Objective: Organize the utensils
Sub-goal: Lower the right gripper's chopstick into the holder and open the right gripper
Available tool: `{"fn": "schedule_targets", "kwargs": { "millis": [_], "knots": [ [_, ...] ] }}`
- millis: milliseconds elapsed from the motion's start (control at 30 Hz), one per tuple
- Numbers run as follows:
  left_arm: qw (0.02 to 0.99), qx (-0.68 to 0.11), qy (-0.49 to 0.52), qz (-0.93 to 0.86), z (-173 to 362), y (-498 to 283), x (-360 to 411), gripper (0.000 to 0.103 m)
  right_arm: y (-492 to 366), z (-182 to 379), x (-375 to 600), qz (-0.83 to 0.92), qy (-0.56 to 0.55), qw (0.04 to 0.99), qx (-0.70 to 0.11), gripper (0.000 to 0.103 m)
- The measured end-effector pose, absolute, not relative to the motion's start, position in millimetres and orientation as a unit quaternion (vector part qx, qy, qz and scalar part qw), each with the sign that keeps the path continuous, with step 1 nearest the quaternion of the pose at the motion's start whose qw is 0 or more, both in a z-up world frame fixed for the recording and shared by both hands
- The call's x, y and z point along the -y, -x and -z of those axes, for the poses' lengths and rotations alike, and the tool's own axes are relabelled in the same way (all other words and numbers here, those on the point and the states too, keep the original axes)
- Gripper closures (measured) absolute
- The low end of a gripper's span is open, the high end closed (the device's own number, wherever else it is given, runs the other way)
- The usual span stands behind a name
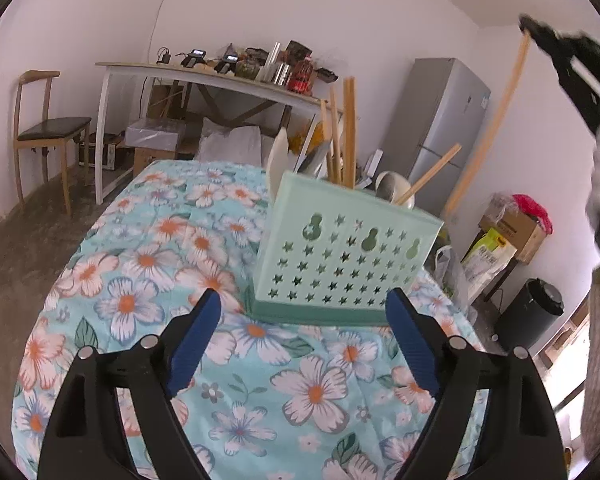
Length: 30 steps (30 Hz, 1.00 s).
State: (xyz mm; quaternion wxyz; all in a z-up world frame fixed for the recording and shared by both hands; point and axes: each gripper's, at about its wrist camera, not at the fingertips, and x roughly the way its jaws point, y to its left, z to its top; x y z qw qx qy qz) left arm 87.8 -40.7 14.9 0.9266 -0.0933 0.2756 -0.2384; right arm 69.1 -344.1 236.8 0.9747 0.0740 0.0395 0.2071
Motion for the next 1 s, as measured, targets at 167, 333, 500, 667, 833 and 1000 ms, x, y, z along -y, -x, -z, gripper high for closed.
{"fn": "schedule_targets", "kwargs": {
  "millis": [167, 333, 500, 667, 833, 1000],
  "knots": [
    [0.929, -0.275, 0.084, 0.234, -7, -88, 46, 0.018, -91, -236, 344, -0.201, -0.071, 0.976, -0.041, 0.1],
    [0.931, -0.275, 0.076, 0.23, 0, -91, 50, 0.016, -116, -226, 341, -0.194, -0.07, 0.977, -0.061, 0.1],
    [0.93, -0.276, 0.075, 0.23, 4, -95, 53, 0.015, -138, -214, 332, -0.192, -0.067, 0.976, -0.074, 0.1],
    [0.931, -0.279, 0.067, 0.226, 9, -96, 57, 0.015, -153, -192, 311, -0.168, -0.01, 0.98, -0.102, 0.099],
    [0.93, -0.284, 0.066, 0.222, 12, -99, 60, 0.015, -149, -176, 303, -0.164, 0.021, 0.979, -0.123, 0.097],
    [0.931, -0.282, 0.064, 0.224, 12, -98, 61, 0.014, -137, -181, 310, -0.163, 0.009, 0.979, -0.124, 0.086]
  ]
}}
